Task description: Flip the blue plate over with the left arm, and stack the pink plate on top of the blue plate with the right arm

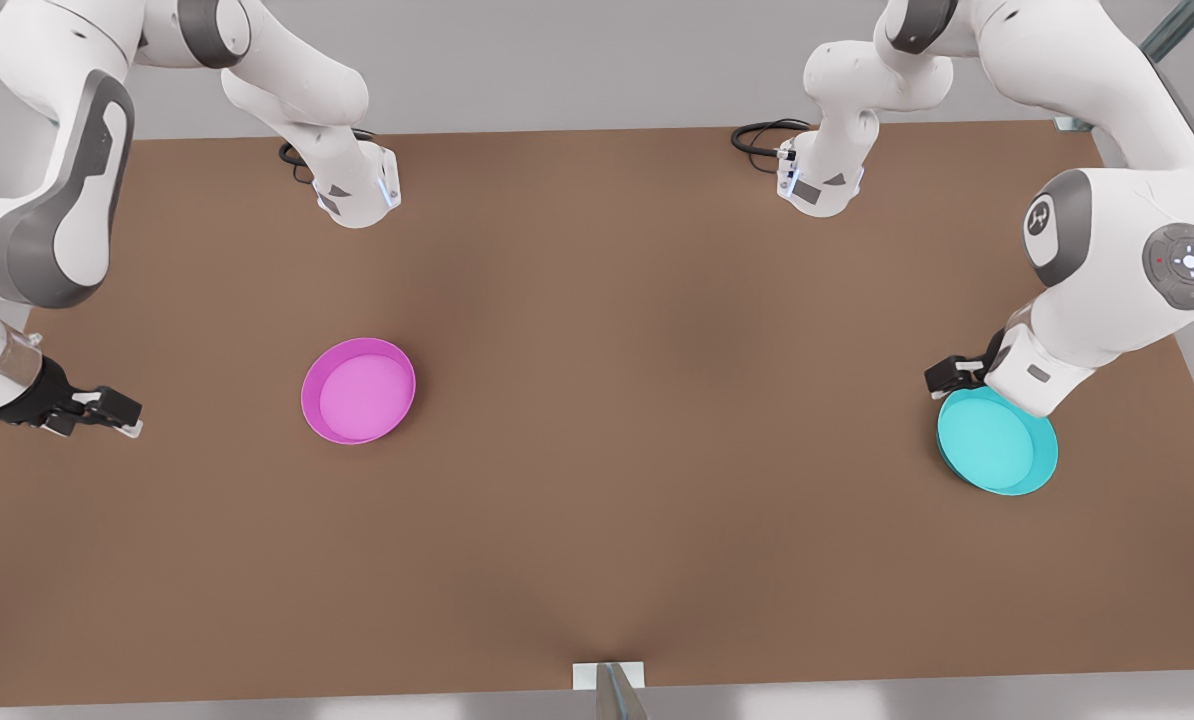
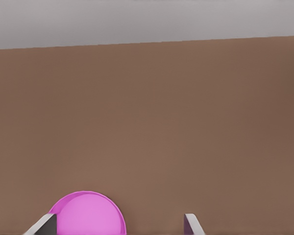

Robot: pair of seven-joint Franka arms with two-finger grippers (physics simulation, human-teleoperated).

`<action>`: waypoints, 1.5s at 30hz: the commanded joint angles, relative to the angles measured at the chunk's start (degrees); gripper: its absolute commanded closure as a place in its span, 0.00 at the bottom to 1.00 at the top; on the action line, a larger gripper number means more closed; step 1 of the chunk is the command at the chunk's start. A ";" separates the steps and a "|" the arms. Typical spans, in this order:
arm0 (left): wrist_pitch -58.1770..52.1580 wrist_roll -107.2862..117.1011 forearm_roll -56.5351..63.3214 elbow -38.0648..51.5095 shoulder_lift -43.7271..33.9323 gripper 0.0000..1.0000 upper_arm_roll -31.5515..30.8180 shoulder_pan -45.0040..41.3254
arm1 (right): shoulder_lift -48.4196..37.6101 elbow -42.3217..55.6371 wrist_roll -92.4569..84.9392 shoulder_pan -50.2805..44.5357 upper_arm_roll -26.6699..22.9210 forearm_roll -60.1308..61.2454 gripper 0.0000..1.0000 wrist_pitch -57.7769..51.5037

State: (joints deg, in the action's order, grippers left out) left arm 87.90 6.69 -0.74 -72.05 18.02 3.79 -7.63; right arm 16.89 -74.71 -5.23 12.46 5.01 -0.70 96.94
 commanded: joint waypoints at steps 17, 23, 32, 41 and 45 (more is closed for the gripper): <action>15.81 -60.73 -30.38 -7.14 21.70 0.00 16.34 19.49 | -0.10 0.00 -0.04 -0.07 0.09 0.17 0.00 0.00; 20.12 -64.17 -32.05 -6.96 28.12 0.00 16.34 24.59 | -0.10 0.00 -0.13 -0.07 0.18 -0.09 0.00 0.00; 24.16 -63.73 -32.93 -7.05 32.95 0.00 15.81 25.91 | -0.10 -0.09 -0.13 -0.16 0.26 -0.27 0.00 -0.35; 24.07 -63.82 -34.42 -7.05 33.83 0.42 15.81 25.91 | -0.10 -0.09 -0.13 -0.16 0.26 -0.27 0.00 -0.26; 24.07 -63.82 -34.42 -7.05 33.92 0.61 15.73 25.91 | -0.10 -0.09 -0.13 -0.16 0.26 -0.18 0.00 -0.26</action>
State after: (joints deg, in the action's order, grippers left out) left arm 111.97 -57.13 -35.10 -79.10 51.95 19.56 18.28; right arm 16.79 -74.80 -5.36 12.32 5.27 -0.95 96.68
